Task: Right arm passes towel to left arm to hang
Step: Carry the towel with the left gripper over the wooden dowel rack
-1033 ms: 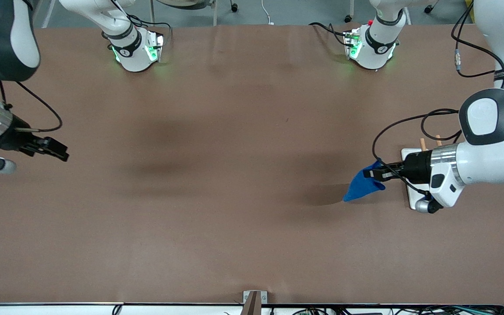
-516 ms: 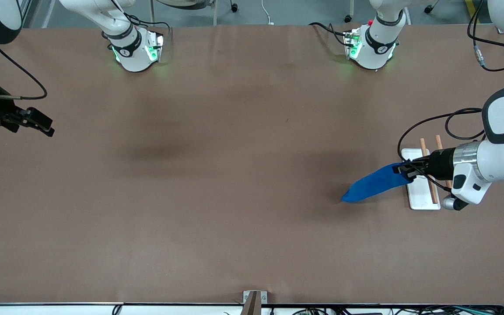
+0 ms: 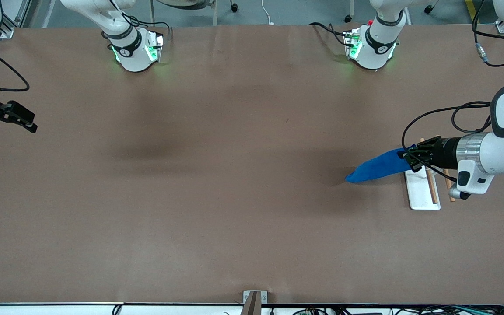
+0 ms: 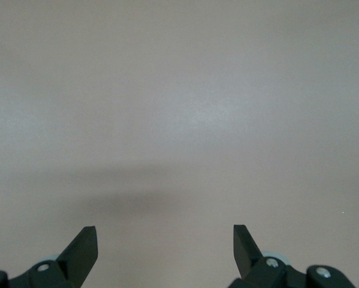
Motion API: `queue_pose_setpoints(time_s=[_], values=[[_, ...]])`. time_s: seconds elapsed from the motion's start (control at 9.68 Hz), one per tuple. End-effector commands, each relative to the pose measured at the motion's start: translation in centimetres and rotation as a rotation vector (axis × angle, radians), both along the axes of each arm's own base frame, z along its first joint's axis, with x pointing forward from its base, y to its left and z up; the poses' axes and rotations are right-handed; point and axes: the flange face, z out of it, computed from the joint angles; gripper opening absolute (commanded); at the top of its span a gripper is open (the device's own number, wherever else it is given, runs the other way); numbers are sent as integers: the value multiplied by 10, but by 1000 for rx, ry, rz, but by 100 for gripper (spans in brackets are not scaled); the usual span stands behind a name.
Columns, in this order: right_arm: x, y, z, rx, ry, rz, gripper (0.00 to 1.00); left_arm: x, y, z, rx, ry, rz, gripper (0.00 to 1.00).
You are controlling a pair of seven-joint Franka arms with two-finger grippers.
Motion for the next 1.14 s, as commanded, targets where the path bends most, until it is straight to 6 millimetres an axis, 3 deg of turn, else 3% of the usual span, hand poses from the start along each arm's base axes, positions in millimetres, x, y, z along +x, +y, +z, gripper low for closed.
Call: queue_pose_setpoints(time_s=[0.0, 0.62, 1.03], values=[[14, -23, 5, -25, -9, -21, 100, -4, 36, -11, 58, 37, 57, 0], [5, -43, 0, -17, 63, -29, 100, -11, 127, -35, 40, 80, 184, 1], [9, -23, 0, -5, 56, 1, 100, -2, 139, -47, 66, 48, 93, 1]])
